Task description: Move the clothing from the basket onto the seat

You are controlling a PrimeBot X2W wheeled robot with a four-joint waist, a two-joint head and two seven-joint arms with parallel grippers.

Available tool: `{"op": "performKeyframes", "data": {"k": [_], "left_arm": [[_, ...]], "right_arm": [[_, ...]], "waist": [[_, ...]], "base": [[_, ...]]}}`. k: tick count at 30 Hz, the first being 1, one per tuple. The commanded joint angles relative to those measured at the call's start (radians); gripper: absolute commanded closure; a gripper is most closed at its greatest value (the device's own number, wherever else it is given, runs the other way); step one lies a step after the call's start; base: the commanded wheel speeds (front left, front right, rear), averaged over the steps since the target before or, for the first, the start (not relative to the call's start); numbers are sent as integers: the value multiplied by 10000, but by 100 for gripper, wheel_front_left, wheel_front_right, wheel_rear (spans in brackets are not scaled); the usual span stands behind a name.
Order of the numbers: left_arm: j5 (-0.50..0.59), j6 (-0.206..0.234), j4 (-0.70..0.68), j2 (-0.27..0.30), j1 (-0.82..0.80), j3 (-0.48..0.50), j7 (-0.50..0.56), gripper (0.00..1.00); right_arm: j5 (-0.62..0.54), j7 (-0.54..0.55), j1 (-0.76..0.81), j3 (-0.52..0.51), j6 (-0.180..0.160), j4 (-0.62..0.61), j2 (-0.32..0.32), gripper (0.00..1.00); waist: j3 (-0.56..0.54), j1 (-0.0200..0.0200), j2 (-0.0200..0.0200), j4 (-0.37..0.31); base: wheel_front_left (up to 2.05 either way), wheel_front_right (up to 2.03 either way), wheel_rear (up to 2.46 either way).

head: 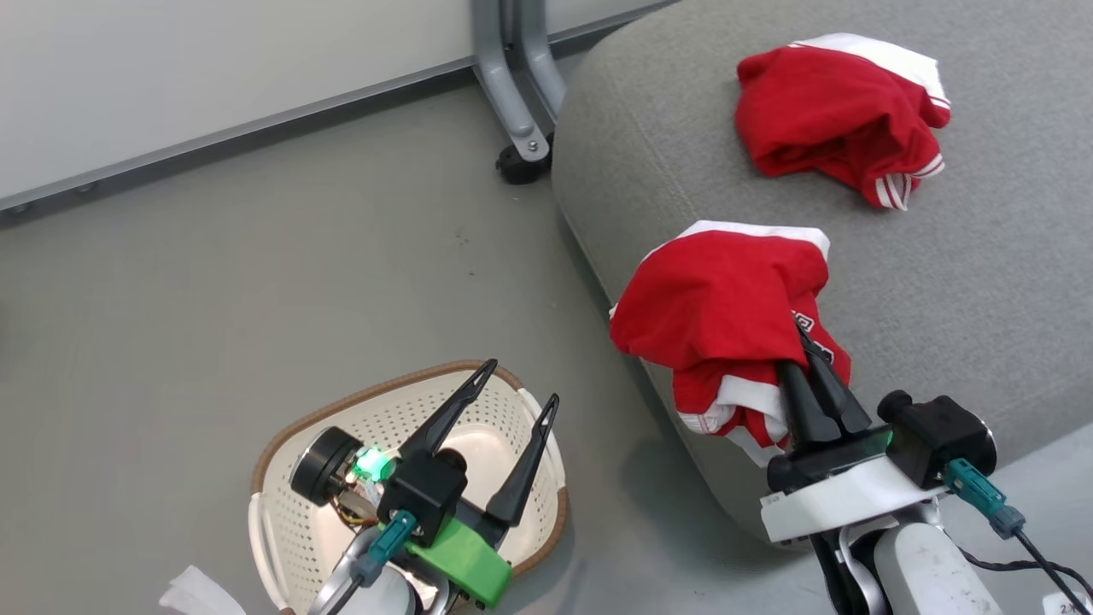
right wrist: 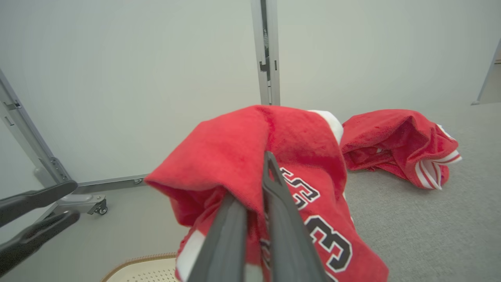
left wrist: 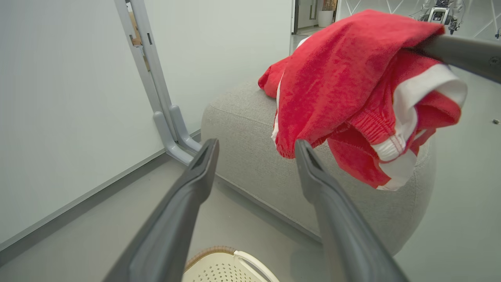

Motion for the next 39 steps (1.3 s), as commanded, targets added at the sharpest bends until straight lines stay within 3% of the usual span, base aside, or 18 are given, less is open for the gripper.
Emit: {"op": "performKeyframes", "data": {"k": [1, 10, 20, 26, 32, 39], "left_arm": [[-5, -78, -82, 162, 204, 25, -5, 0], [34, -274, -412, 691, 692, -105, -7, 0], [78, -440, -424, 870, 84, -595, 48, 0], [239, -495, -664, 995, -489, -866, 240, 0], [166, -529, -848, 1079, -1147, -1010, 319, 0], [302, -542, -813, 1290, -1910, -952, 239, 0]], "right_arm": [[110, -34, 125, -96, -14, -168, 73, 100], [507, -34, 643, -659, -14, -891, 136, 100], [1252, -33, 35, -1914, -12, -1516, 140, 100], [983, -33, -1625, -3420, -12, -1657, 32, 100], [850, -32, -3897, -4701, -12, -1352, -1216, 100], [582, -32, -6332, -5392, -12, 500, -2582, 100]], "waist": [[565, 0, 0, -983], [1034, 0, 0, -2174], [1746, 0, 0, -2280], [2639, 0, 0, -1596], [3741, 0, 0, -586], [5035, 0, 0, 388]], "base": [[0, 0, 0], [0, 0, 0], [0, 0, 0], [0, 0, 0], [0, 0, 0], [0, 0, 0]]}}
